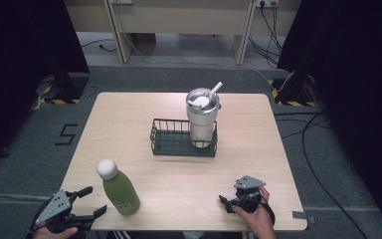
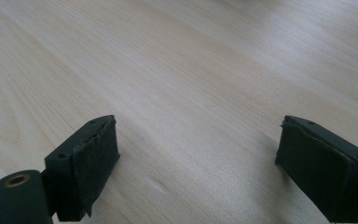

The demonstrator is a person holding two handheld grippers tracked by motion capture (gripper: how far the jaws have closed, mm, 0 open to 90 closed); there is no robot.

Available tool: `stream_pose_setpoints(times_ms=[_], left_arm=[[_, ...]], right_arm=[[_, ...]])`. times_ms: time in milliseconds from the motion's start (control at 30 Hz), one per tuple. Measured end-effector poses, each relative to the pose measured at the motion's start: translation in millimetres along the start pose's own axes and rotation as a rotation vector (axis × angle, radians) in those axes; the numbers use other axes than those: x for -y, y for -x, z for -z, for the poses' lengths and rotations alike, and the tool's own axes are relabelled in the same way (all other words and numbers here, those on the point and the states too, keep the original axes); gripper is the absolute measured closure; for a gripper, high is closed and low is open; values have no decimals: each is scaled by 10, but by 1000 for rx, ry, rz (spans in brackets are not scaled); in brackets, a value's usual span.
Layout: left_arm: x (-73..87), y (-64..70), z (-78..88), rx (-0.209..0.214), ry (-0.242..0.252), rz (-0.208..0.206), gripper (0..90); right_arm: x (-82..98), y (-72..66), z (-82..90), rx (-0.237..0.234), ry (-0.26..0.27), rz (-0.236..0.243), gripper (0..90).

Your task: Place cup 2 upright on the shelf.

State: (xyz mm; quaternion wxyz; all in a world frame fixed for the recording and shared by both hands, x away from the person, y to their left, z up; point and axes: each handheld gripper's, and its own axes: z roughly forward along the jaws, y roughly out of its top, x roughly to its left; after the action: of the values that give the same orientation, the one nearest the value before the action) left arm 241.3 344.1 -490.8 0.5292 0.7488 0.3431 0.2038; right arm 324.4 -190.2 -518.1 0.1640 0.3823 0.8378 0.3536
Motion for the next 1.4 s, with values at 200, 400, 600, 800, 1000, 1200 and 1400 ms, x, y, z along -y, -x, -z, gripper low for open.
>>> stream_pose_setpoints(times_ms=[200, 400, 600, 800, 1000, 1200, 1400], left_arm=[[-43, 103, -4, 68, 24, -28, 150], [-35, 139, -60, 70, 18, -23, 150], [-36, 207, -140, 74, 32, -22, 150], [-20, 283, -236, 80, 25, -35, 150], [-11, 345, -312, 75, 27, -51, 150], [-19, 386, -365, 43, 39, -69, 147], [-27, 384, -391, 38, 46, -70, 148]], right_arm=[[0, 0, 0, 0, 0, 0, 127], [0, 0, 0, 0, 0, 0, 127], [0, 0, 0, 0, 0, 0, 127], [0, 0, -1, -1, 0, 0, 126], [-1, 0, -1, -1, 0, 1, 125], [-1, 1, -2, -1, 0, 1, 124], [-2, 2, -4, -1, -1, 2, 122]])
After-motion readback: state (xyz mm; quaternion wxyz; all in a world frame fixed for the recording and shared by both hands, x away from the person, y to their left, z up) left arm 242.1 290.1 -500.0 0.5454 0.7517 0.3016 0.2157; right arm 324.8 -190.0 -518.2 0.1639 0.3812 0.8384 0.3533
